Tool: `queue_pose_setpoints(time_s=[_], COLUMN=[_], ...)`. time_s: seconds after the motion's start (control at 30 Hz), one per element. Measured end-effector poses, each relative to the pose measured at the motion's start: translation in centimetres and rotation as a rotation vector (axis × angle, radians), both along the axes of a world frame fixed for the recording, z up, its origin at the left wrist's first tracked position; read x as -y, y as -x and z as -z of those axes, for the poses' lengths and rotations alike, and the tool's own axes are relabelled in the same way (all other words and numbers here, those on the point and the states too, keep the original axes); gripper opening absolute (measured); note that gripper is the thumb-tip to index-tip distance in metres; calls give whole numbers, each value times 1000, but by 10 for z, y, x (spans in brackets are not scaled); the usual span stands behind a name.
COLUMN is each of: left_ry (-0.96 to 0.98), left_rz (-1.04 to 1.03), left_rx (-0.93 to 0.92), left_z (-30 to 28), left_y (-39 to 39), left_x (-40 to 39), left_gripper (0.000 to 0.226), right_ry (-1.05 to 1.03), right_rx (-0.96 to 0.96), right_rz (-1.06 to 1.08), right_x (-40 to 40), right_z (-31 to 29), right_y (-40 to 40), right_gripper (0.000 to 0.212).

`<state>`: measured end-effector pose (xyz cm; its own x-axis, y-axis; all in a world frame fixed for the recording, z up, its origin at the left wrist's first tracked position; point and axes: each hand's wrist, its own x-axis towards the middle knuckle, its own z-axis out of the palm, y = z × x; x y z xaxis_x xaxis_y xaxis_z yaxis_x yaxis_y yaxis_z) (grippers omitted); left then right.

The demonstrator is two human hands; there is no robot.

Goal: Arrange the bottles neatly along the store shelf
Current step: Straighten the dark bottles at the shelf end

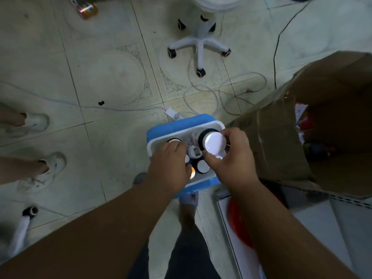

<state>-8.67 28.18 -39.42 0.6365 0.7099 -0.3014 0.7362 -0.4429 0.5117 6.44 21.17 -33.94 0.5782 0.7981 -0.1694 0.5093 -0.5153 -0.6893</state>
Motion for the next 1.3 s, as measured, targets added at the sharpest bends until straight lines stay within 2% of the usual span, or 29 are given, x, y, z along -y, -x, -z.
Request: queue_pose_setpoints(time_s=[0.17, 0.27, 0.53, 0.77, 0.9, 1.07, 1.3], left_ry=[30, 38, 42, 2, -91, -127, -136], left_rz=[70, 62, 29, 32, 177, 136, 124], left_rx=[-61, -56, -30, -46, -169, -181, -132], left_z=[6, 6, 8, 6, 1, 4, 10], left_y=[1, 1, 7, 5, 0, -6, 6], left_x=[0, 1, -2, -1, 1, -2, 0], left_gripper=[55, 50, 49, 57, 49, 47, 49], right_ry=[69, 110, 356, 216, 199, 211, 391], right_rx=[21, 31, -33, -34, 3, 35, 141], right_rz=[-73, -148, -219, -88, -45, -141, -262], right_x=[-6, -17, -66, -36, -17, -20, -32], right_z=[23, 25, 17, 11, 18, 20, 20], right_y=[-1, -1, -10, -10, -10, -9, -7], right_gripper=[45, 44, 48, 48, 49, 46, 53])
